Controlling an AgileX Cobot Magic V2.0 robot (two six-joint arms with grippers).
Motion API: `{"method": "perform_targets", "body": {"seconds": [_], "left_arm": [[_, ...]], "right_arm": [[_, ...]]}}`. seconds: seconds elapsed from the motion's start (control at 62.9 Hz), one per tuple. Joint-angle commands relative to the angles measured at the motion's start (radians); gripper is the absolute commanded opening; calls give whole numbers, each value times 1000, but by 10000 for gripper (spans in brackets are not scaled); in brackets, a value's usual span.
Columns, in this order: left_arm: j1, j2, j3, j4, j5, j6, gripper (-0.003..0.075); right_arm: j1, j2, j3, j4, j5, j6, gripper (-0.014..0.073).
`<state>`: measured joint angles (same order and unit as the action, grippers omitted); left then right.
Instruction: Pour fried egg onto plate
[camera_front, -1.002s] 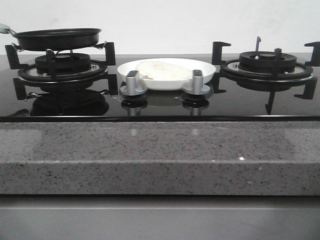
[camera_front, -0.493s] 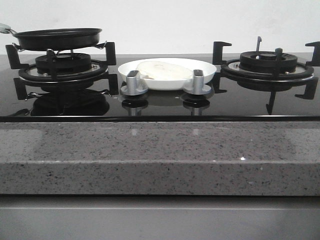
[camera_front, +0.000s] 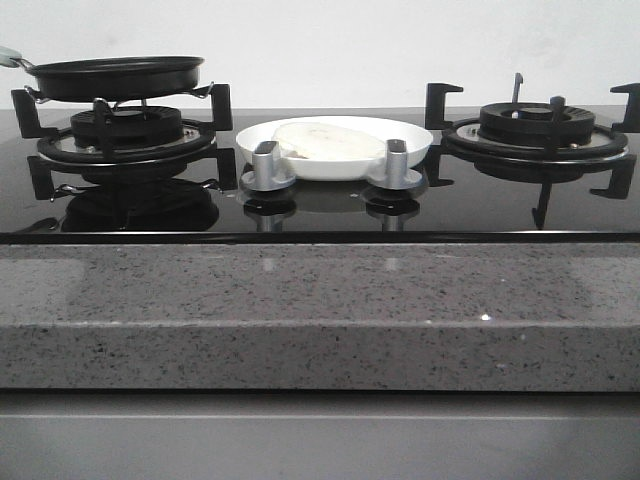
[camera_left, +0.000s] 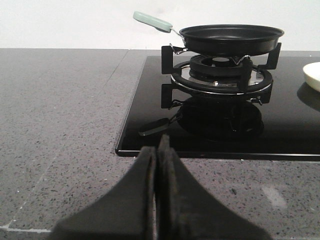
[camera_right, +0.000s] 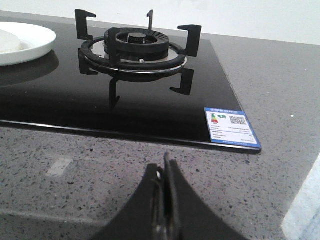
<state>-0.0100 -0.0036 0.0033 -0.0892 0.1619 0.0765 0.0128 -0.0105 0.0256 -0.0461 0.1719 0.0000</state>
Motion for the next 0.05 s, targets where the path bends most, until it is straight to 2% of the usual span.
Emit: {"method": "perform_targets", "body": {"seconds": [0.0, 0.032], "left_arm": [[0, -15, 4, -10, -82, -10, -20], [0, -15, 4, -10, -82, -10, -20]], "right_arm": [[-7, -16, -4, -19, -71, 0, -71], [-7, -16, -4, -19, -71, 0, -71]]}}
